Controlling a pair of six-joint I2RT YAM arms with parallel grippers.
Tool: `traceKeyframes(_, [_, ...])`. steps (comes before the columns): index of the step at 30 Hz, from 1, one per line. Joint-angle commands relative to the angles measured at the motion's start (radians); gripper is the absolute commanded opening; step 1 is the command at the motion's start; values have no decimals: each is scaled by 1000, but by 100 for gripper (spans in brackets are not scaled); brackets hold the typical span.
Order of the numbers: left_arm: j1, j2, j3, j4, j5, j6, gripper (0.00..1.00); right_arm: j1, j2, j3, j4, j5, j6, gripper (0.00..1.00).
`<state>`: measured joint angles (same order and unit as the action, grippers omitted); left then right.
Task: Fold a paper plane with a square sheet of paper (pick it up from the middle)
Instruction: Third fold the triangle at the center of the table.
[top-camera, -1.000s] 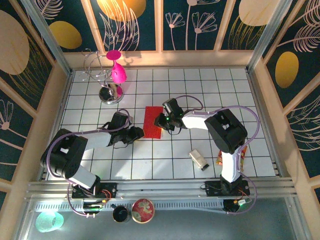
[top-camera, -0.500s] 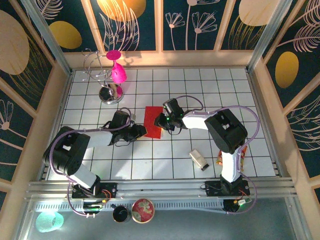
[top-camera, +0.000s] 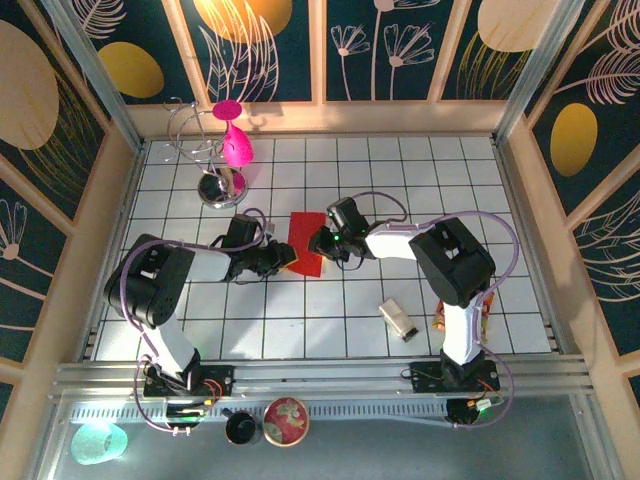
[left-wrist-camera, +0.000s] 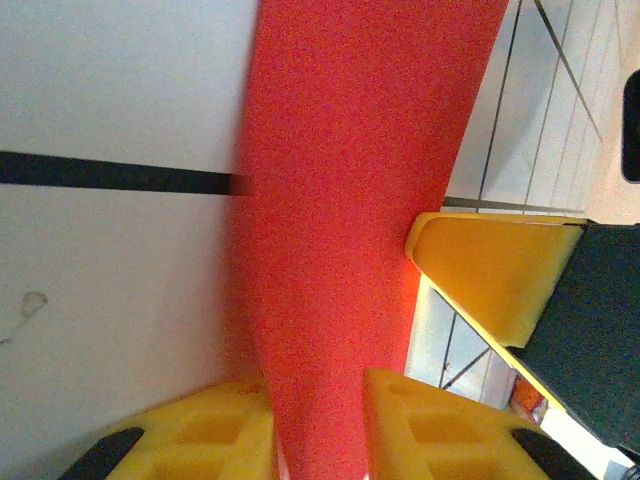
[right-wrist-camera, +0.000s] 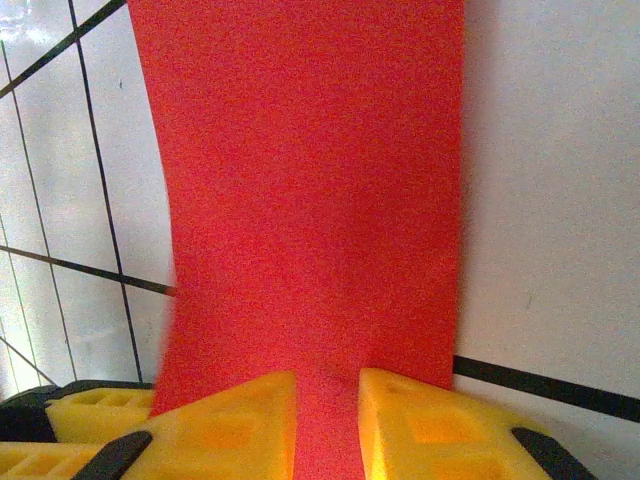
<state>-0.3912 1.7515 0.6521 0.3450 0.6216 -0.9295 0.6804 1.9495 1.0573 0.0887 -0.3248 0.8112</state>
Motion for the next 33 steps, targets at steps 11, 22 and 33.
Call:
traceKeyframes(11, [39,72,78,-66,49,93,22,-18,26,-46,-40,20,0,25])
traceKeyframes(22, [64,129,167,-177,49,217,23,-18,19,-53,-41,26,-15,25])
traceKeyframes(33, [83,154,203,-238,53,277,23,-18,16,-52,-41,30,-20,24])
